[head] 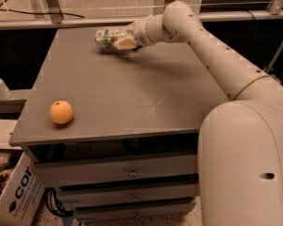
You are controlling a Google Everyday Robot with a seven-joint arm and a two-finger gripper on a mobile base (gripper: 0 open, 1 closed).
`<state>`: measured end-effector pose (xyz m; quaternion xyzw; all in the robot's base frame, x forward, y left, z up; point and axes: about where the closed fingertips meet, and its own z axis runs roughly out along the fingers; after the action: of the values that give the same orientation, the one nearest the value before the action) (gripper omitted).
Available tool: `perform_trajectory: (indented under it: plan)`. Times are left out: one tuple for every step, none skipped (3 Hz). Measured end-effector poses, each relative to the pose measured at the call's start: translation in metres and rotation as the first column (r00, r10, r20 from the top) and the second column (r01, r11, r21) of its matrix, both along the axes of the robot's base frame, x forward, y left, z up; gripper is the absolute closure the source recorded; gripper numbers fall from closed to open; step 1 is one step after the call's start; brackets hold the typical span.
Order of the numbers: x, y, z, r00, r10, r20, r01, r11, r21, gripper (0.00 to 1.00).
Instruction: Move 7up can near orange
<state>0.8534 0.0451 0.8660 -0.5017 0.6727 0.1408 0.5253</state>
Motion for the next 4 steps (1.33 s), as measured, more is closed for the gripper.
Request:
perform_trajectory:
  plan:
    - [-0.031,-0.004,0.009,0.9978,0.032,-0.058,-0.030,0.999,0.035,1.00]
    - [-0.063,-0.019,0.015,0.9894,0.061,-0.132,-0.054,0.997,0.055,1.00]
    - [-0.093,-0.042,0.021,0.9714,0.090,-0.220,-0.070,0.993,0.096,1.00]
    - [-0.127,-0.050,0.022,0.9374,0.152,-0.314,-0.121,0.986,0.115,1.00]
